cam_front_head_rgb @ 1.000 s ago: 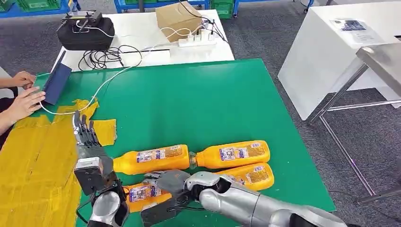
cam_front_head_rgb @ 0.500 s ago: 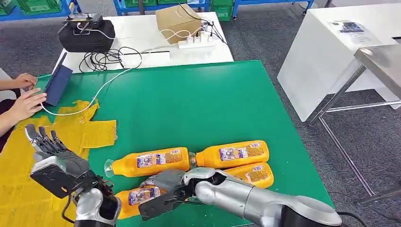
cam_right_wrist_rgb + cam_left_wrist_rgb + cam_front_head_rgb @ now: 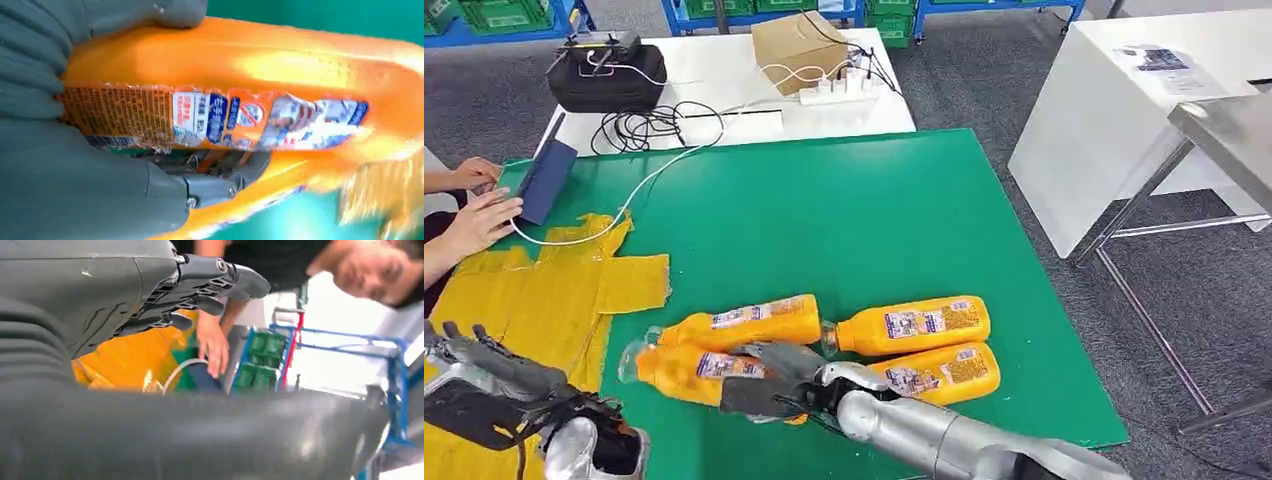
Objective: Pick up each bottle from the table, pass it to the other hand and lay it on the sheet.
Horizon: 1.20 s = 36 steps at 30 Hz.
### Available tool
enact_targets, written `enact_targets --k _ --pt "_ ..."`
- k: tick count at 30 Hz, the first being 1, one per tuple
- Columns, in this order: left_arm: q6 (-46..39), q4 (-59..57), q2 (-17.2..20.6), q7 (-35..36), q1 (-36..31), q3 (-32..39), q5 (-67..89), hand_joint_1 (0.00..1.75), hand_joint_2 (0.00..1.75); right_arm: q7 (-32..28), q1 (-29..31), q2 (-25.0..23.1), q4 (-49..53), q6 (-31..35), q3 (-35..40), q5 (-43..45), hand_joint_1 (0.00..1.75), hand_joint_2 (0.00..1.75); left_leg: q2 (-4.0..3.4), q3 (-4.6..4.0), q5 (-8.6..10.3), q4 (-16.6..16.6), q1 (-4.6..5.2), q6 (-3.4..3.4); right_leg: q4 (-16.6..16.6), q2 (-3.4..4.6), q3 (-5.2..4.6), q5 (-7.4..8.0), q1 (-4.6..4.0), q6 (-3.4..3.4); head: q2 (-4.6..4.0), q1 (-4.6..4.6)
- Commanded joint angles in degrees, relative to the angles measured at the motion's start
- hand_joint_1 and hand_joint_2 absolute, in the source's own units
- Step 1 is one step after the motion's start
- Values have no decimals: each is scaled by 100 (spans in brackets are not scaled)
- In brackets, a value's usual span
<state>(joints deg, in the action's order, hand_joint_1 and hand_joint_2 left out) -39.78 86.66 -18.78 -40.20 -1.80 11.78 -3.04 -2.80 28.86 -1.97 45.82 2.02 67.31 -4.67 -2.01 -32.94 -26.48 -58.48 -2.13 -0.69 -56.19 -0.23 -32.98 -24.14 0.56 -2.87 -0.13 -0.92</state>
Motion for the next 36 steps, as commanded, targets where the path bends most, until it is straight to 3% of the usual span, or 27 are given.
enact_targets --k 1,9,12,14,15,17,18,19,22,24,27,32,36 --pt "-22 207 -122 19 270 239 -533 0 175 -489 -1880 111 2557 453 -2036 -78 175 175 15 -25 8 12 7 13 7 -6 12 9 4 8 0 4" --pt "-22 227 -122 19 311 235 -542 0 175 -445 -1986 209 2766 412 -2083 -124 175 175 32 -83 9 -2 5 10 -8 -14 -26 13 2 13 0 2" --pt "157 167 142 161 389 -233 -1160 0 175 -959 -2403 26 3384 204 -2628 -144 175 175 44 -89 9 -1 12 20 -13 -18 -33 9 9 19 0 2" --pt "659 106 356 396 428 -455 -1403 0 175 -1003 -2628 72 3924 135 -2773 -176 175 175 40 -104 13 -1 12 9 -10 -23 -49 12 7 16 0 2" --pt "1637 -23 674 870 447 -839 -1575 0 175 -1090 -2763 100 4260 60 -2879 -272 175 175 52 -96 11 3 17 15 -13 -28 -42 6 12 20 0 2" --pt "3328 -464 960 1772 486 -1110 -2124 0 175 -1076 -3023 76 4414 -274 -3081 -123 175 175 46 -101 12 3 14 11 -9 -26 -46 10 9 19 0 2" --pt "4512 -834 998 1754 465 -1130 -2396 0 175 -1194 -3102 112 4390 -397 -3114 -205 175 175 52 -93 13 9 16 13 -6 -31 -40 8 11 21 0 2" --pt "5140 -963 979 1494 411 -1151 -2319 0 175 -1443 -3059 196 4423 -411 -3055 -405 175 175 44 -98 14 8 14 8 -2 -28 -46 12 9 15 0 2" --pt "5663 -793 820 1472 288 -1253 -1936 0 175 -1351 -3096 228 4609 -551 -3103 -460 175 175 46 -101 12 4 16 14 -6 -26 -46 10 12 15 0 2" --pt "6002 -774 886 1658 386 -1358 -2008 0 175 -1252 -3233 212 4517 -673 -3144 -281 175 175 28 -107 9 5 17 15 -7 -13 -56 13 12 15 0 2" --pt "7072 -973 1073 1300 465 -1539 -2182 0 175 -1578 -3289 262 4341 -658 -3081 -241 175 175 31 -91 11 17 21 13 5 -22 -42 12 13 17 0 0" --pt "7254 -1014 1024 1192 430 -1441 -1966 0 175 -1589 -3286 242 4407 -660 -3149 -238 175 175 26 -107 9 6 18 12 -3 -9 -57 15 10 15 0 2" --pt "7257 -889 949 1203 542 -1250 -1846 0 175 -1757 -3579 179 4917 -170 -3522 -384 175 175 31 -114 10 3 18 11 -6 -16 -64 13 11 14 0 2"
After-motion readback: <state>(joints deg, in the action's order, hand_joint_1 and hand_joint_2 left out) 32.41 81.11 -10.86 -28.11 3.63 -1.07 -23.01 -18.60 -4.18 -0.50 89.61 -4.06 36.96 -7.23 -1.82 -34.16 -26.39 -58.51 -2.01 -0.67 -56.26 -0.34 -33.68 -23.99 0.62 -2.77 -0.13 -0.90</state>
